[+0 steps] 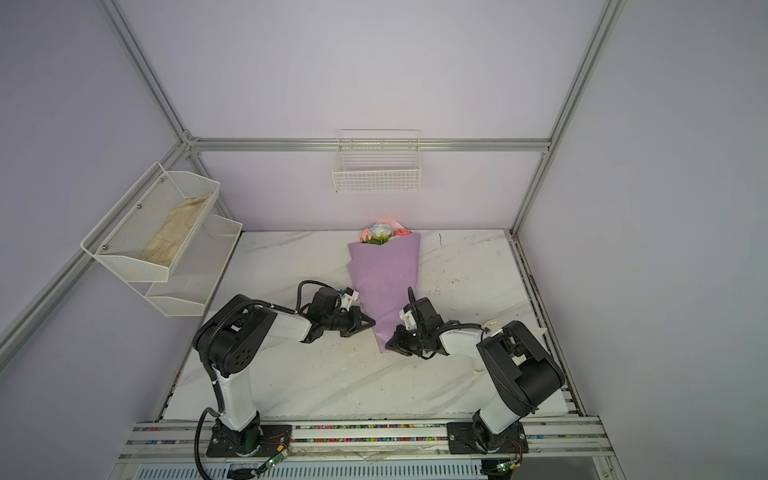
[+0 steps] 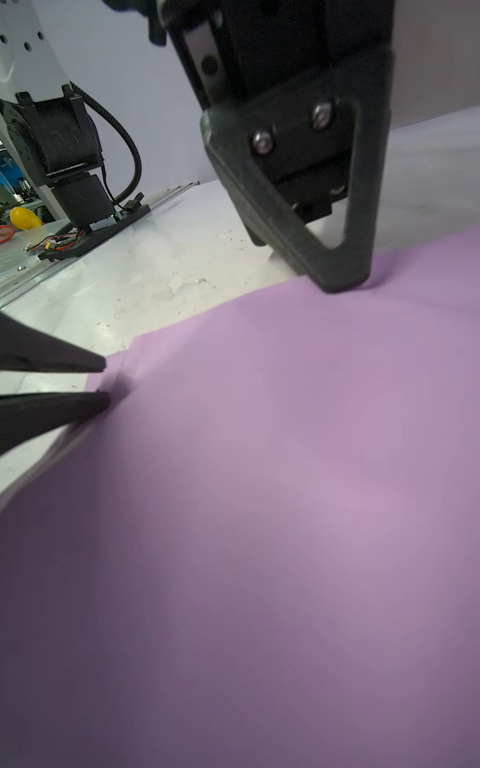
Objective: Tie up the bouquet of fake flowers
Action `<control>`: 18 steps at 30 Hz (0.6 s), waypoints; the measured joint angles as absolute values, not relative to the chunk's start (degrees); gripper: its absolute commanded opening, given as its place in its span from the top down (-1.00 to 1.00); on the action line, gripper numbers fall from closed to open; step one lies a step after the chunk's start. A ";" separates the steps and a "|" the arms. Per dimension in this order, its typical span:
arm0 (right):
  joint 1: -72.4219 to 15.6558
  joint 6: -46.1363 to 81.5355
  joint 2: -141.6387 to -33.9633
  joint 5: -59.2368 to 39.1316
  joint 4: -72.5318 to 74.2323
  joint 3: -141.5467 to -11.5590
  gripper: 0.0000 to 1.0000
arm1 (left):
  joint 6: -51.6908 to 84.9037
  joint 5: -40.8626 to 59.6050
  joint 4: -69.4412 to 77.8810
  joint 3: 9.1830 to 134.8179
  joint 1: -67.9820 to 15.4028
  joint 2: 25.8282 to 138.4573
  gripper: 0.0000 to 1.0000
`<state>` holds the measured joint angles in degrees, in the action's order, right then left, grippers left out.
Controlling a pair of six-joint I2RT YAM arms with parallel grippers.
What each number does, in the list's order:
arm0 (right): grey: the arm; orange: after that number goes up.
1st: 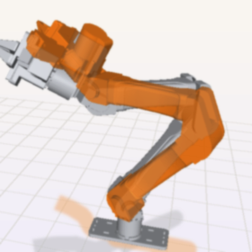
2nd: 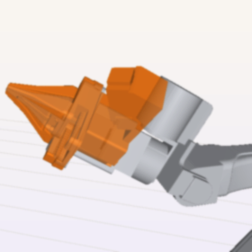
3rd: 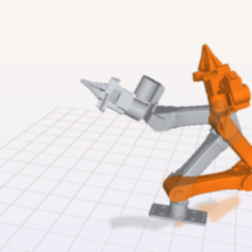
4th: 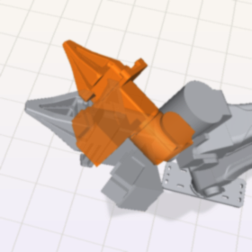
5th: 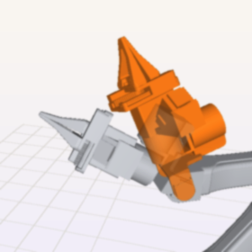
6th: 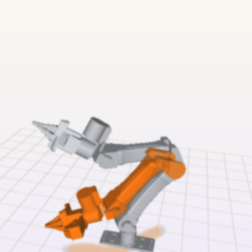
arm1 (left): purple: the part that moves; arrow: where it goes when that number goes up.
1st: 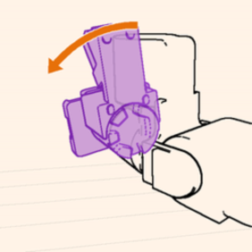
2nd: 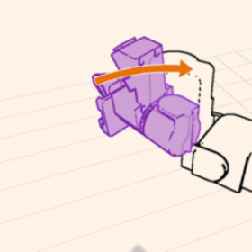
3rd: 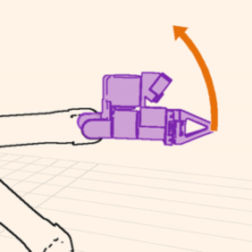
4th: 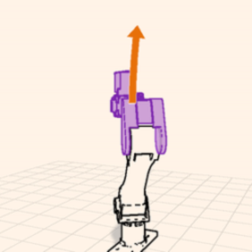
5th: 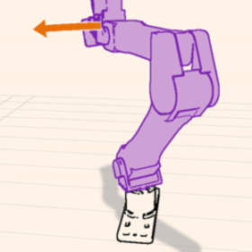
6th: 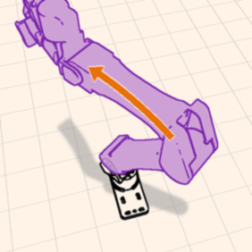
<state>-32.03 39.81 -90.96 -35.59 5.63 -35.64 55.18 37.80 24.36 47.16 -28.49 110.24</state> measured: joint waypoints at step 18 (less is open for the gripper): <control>-28.40 42.52 -81.73 -36.86 7.90 -33.36 0.68 | 51.31 37.45 19.03 48.58 -27.73 110.26 0.86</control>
